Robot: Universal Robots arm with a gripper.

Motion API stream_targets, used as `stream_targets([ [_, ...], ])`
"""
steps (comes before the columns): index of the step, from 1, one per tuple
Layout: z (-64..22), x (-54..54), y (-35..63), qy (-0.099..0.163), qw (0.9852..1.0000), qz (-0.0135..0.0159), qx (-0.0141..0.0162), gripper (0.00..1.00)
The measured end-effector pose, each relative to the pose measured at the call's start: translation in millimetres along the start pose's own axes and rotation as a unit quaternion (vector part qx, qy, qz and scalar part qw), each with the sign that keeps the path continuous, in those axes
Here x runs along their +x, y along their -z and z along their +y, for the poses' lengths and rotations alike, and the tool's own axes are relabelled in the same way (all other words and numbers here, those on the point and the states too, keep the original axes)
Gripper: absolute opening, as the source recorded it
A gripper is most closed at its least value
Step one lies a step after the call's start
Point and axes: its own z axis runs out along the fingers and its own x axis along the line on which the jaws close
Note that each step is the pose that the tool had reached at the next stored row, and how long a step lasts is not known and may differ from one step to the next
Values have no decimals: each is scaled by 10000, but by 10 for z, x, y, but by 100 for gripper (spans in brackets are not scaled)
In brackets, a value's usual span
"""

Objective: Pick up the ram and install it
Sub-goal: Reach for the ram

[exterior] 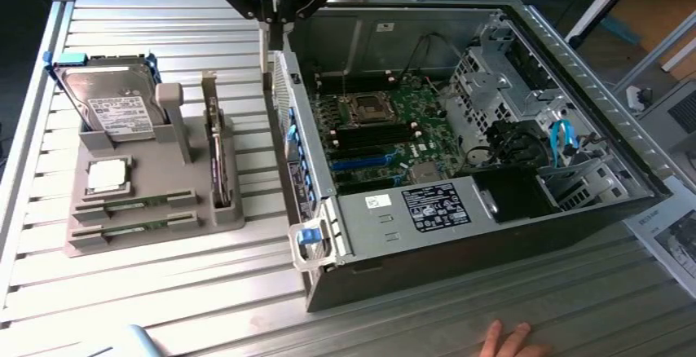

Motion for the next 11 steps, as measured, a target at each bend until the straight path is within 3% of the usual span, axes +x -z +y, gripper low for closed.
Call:
stream_targets([
  [11, -18, 287, 7, 0, 10000, 0, 0, 11],
])
